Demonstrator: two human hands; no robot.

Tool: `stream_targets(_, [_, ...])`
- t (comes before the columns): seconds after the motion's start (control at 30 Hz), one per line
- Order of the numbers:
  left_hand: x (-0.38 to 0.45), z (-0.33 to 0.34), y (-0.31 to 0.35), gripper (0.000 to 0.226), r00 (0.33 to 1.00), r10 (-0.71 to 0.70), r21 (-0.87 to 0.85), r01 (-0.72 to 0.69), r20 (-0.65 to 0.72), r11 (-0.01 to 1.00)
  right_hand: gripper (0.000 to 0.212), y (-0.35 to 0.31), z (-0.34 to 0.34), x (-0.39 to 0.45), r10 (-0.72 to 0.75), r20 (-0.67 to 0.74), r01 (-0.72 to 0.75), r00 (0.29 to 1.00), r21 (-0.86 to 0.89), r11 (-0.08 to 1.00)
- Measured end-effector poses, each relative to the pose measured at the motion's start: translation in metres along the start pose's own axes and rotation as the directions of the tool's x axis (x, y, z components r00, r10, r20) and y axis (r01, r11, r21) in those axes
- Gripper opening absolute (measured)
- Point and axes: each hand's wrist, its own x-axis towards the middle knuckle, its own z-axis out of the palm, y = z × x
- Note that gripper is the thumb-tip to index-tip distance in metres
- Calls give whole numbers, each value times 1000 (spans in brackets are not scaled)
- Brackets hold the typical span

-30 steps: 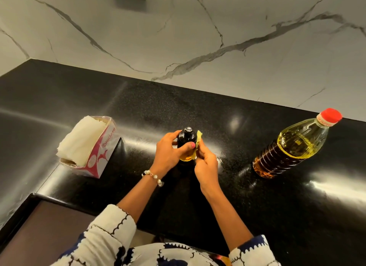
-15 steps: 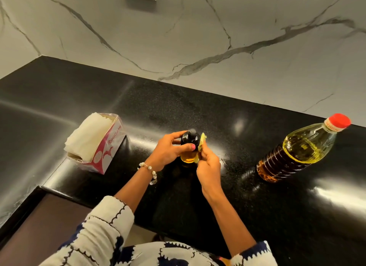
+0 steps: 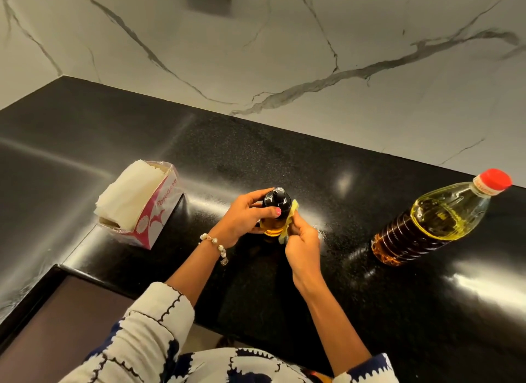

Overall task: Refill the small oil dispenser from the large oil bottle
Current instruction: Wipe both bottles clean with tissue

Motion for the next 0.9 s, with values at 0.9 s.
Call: stream_targets(0.9, [-3,-7,28,78,988,-137,201,120,69,972,67,-7,-10,17,103,77,-102,992,-18,995])
